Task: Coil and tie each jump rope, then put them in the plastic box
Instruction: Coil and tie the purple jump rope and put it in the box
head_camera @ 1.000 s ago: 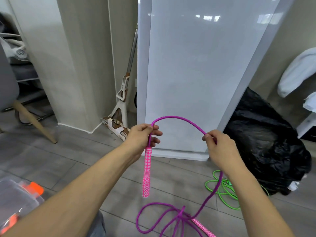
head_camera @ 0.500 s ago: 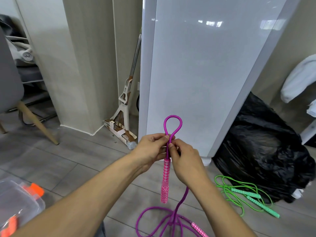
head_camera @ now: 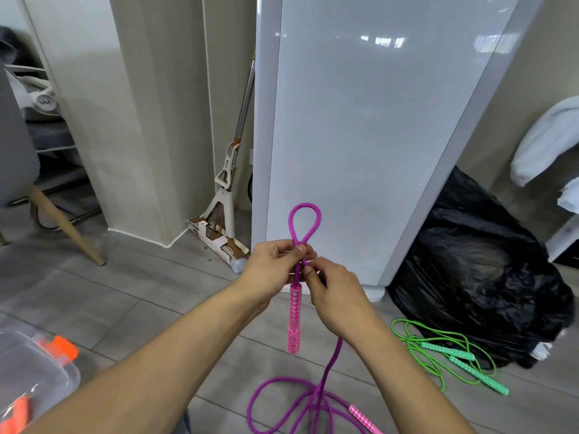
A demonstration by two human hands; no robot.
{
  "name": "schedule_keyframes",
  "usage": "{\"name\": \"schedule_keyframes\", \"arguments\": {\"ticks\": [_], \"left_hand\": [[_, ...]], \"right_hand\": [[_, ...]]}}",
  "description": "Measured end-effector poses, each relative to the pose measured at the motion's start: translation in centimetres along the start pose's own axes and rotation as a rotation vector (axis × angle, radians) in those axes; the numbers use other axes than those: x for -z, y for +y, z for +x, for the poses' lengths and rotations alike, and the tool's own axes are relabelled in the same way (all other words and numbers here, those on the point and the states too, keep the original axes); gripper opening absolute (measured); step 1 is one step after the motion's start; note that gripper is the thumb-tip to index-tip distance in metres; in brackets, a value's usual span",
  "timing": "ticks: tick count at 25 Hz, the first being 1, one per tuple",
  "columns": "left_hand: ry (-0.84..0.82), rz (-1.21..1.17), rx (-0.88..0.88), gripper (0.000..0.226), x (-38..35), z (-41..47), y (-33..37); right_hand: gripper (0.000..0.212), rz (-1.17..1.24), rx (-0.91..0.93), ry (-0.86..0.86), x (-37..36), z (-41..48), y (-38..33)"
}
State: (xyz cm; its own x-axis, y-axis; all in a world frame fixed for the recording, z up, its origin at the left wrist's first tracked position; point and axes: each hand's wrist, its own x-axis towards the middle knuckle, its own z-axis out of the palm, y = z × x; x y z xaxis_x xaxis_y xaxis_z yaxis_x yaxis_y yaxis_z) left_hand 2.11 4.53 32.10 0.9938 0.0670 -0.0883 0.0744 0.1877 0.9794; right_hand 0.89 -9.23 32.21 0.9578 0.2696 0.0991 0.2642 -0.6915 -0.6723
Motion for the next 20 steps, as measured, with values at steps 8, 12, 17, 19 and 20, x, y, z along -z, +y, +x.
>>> {"name": "schedule_keyframes", "arguments": {"ticks": [8,12,17,19,20], "left_hand": [[0.345,-0.505,0.066,0.022,2.8,2.4,1.5],[0.469,-0.409,0.037,0.024,4.2,3.1,2.0],[0.356,0.307,-0.071,0.023,3.9,2.8,0.9],[0.189,0.427,-0.077,0.02,2.7,1.8,0.4],[0.119,0.449,-0.077,0.019,2.0,1.2,0.3]], "right_hand": [[0.033,-0.035,-0.094,-0.387,0.4,-0.1,1.7],[0.028,-0.089,-0.148,-0.312,2.8,0.5,3.5],[0.022,-0.355,-0.055,0.123,4.3,0.3,3.7],[0.02,-0.237,0.059,0.206,3.7,0.1,2.6],[0.019,-0.168,0.087,0.221,3.3,0.1,2.0]]}}
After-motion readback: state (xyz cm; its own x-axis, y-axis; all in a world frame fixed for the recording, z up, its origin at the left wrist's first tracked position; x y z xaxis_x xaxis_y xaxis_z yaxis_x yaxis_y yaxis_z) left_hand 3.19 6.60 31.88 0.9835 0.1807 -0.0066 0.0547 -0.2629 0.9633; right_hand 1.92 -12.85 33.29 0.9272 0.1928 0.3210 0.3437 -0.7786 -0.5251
